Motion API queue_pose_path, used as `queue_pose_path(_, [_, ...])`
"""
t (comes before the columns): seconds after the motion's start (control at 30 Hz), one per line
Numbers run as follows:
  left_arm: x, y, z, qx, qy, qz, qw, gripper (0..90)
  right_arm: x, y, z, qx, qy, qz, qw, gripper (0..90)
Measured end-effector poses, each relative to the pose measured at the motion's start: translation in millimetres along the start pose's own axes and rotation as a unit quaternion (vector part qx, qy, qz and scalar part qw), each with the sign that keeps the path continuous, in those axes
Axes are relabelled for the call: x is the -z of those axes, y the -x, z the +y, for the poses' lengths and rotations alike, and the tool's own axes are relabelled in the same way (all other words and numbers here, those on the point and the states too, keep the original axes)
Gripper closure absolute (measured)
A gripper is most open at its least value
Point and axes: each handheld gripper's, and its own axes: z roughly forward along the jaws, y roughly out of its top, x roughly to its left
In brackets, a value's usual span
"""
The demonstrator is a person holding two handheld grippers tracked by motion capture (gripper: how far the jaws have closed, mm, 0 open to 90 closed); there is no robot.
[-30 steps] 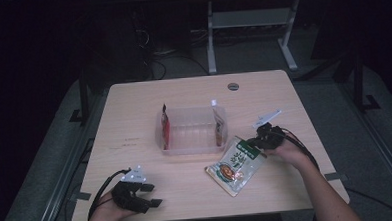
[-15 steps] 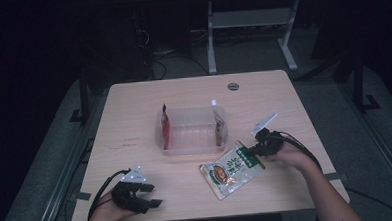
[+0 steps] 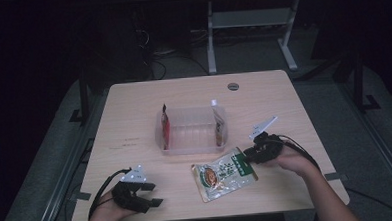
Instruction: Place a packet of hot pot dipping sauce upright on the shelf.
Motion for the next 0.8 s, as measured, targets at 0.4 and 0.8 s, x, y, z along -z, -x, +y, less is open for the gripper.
queue_pose_path(0.4, [-5.5,8.1,23.5,-0.025,0.023,-0.012,0.9993,33.5,31.7,-32.3,-34.9,-0.070,0.097,-0.079,0.9897,34.5])
queue_pose_path(0.8, [-18.7,12.4,61.3,-0.050,0.032,-0.010,0.9982,30.9,46.7,-41.8,-61.4,-0.091,0.110,-0.112,0.9834,30.4])
